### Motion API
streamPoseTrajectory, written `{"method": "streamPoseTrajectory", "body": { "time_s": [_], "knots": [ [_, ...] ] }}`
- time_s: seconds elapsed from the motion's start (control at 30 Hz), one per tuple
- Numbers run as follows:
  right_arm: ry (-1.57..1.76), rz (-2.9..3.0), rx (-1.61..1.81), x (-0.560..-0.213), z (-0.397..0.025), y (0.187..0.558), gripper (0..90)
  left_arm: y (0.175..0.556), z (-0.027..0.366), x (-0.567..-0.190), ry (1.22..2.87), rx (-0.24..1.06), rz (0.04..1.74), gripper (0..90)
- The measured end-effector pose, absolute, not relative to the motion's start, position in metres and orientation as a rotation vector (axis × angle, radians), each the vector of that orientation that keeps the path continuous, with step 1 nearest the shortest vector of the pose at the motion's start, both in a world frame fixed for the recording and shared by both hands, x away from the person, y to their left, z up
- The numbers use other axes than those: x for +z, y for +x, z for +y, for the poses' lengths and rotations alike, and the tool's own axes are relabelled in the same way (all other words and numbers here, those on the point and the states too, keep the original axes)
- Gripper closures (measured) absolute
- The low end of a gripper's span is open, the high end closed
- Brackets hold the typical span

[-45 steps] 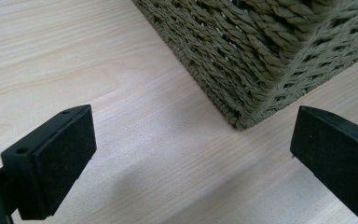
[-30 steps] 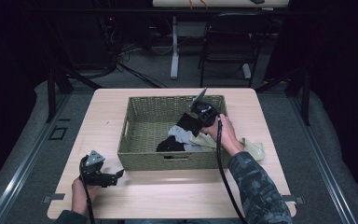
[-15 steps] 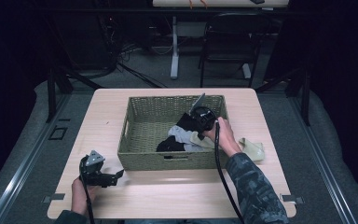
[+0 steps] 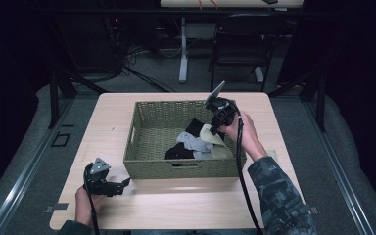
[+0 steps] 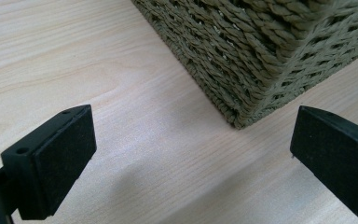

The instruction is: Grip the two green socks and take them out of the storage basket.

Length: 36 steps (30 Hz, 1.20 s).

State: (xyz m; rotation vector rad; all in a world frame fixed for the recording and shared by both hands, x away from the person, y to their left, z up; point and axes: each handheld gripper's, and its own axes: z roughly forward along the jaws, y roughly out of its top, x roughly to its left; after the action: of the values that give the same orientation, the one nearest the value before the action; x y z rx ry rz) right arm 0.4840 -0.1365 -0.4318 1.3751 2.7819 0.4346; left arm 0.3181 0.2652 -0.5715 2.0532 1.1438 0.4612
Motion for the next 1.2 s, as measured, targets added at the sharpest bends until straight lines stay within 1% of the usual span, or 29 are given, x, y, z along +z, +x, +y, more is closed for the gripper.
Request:
{"method": "streamPoseTrajectory", "body": {
  "time_s": [0.3, 0.5, 1.2],
  "knots": [
    [1.319, 2.776, 0.503, -0.394, -0.141, 0.478, 89.0, 0.318, 0.265, -0.571, 2.053, 0.462, 1.140, 0.3],
    [1.281, 2.768, 0.487, -0.373, -0.138, 0.477, 89.0, 0.318, 0.266, -0.571, 2.050, 0.463, 1.142, 0.3],
    [1.221, 2.722, 0.468, -0.314, -0.133, 0.473, 88.9, 0.318, 0.265, -0.572, 2.050, 0.457, 1.143, 0.3]
  ]
}}
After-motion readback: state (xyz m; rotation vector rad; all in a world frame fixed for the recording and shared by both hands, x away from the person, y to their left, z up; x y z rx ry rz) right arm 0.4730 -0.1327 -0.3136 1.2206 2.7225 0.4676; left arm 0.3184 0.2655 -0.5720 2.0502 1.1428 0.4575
